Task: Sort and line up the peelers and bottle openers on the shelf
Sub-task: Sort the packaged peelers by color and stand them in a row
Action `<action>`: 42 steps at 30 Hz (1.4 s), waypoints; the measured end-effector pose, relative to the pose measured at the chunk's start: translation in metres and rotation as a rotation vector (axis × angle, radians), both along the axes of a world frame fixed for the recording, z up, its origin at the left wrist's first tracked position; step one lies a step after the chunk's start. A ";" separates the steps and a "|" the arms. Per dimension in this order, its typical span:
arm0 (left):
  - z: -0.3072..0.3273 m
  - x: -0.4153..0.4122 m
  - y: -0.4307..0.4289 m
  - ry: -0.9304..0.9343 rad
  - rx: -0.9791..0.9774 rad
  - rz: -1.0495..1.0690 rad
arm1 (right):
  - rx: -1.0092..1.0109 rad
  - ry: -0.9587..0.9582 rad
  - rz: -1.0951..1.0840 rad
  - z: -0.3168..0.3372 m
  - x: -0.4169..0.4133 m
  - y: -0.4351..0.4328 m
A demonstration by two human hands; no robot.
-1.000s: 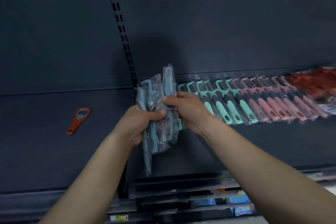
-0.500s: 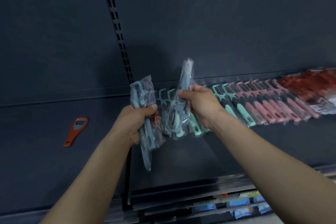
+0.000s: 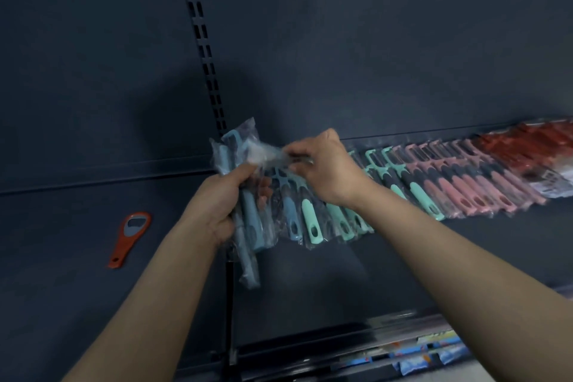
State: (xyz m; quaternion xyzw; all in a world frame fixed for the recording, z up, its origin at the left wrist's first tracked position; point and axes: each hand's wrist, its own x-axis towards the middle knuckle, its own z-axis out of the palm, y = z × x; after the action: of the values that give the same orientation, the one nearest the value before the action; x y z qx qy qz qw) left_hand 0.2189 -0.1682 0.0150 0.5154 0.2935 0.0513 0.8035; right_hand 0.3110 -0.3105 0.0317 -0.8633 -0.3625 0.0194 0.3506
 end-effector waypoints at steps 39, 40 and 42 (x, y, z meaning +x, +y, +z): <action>-0.027 -0.035 0.015 0.187 0.131 0.280 | 0.121 0.671 -0.165 -0.043 -0.019 0.034; -0.028 -0.036 0.017 0.179 0.130 0.269 | 0.124 0.671 -0.166 -0.045 -0.022 0.040; -0.027 -0.039 0.021 0.161 0.135 0.241 | 0.123 0.675 -0.161 -0.046 -0.030 0.051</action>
State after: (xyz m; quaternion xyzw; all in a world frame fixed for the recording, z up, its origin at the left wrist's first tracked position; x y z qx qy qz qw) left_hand 0.1802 -0.1471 -0.0123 0.5318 0.4125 0.1256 0.7289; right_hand 0.2808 -0.2597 -0.0146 -0.8114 -0.1573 0.2539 0.5025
